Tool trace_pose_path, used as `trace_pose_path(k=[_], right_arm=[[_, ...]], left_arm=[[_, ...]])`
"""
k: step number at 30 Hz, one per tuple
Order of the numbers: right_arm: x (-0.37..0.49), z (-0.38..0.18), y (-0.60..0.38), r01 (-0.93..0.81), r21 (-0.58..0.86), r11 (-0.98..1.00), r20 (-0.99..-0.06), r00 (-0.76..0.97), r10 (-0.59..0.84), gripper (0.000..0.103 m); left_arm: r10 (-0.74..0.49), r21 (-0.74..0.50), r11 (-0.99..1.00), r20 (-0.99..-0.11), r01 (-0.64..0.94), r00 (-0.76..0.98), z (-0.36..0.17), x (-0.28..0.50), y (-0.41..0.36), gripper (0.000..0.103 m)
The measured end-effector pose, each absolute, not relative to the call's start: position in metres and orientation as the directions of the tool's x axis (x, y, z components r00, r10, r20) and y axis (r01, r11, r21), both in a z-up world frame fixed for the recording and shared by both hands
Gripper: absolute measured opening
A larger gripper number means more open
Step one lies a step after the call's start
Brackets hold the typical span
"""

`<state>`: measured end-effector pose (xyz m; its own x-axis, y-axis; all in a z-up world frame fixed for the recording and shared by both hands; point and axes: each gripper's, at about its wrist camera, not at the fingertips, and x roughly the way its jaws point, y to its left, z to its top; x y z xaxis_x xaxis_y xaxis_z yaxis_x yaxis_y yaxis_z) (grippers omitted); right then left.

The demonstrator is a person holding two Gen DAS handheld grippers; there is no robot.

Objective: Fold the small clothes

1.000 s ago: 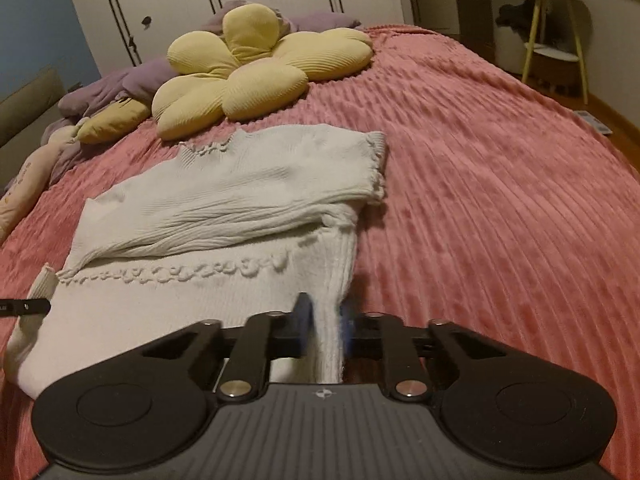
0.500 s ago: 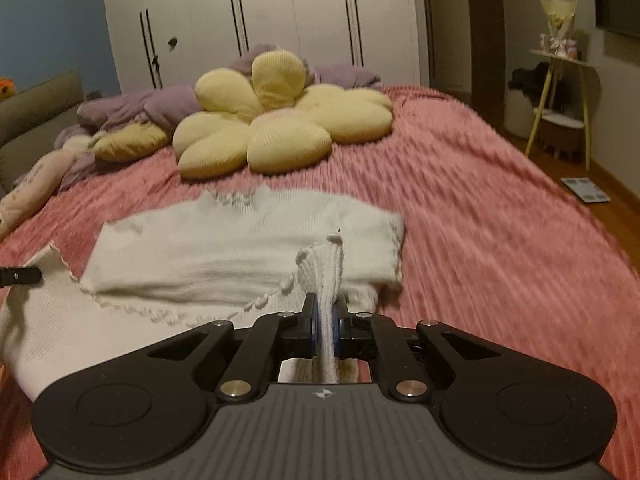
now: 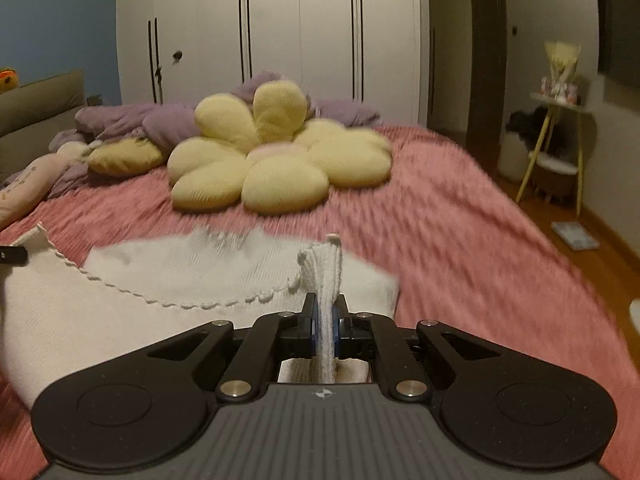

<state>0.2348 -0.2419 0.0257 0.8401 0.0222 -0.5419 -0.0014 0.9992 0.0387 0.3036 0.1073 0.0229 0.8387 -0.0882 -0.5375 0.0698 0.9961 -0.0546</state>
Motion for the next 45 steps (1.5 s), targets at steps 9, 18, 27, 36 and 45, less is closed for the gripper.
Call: trace_pose_path(k=[9,18,27,36,45], right_arm=[[0.329,-0.018,-0.261,0.116,0.133,0.984,-0.66,0.752,0.0,0.006],[0.34,-0.05,-0.264,0.069,0.133,0.989,-0.718,0.694,0.048,0.01],[0.365,-0.011,-0.238,0.073,-0.072,0.995,-0.586,0.804,-0.101,0.006],[0.43,-0.029,-0.226,0.194,-0.117,0.974,-0.555,0.801,-0.226,0.006],[0.436,-0.087,-0.234,0.234,-0.127,0.964,-0.617,0.742,-0.262,0.038]], left_arm=[[-0.067,-0.075,0.997,-0.67,0.023,0.74,-0.034,0.374,0.099,0.011],[-0.102,-0.094,0.994,-0.693,0.052,0.713,-0.06,0.375,0.102,0.009],[0.023,0.025,1.0,-0.524,-0.012,0.852,-0.008,0.405,0.092,0.009],[0.179,0.133,0.983,-0.598,-0.123,0.781,-0.059,0.463,0.071,0.011],[0.248,0.112,0.967,-0.617,-0.229,0.747,-0.091,0.455,0.091,0.062]])
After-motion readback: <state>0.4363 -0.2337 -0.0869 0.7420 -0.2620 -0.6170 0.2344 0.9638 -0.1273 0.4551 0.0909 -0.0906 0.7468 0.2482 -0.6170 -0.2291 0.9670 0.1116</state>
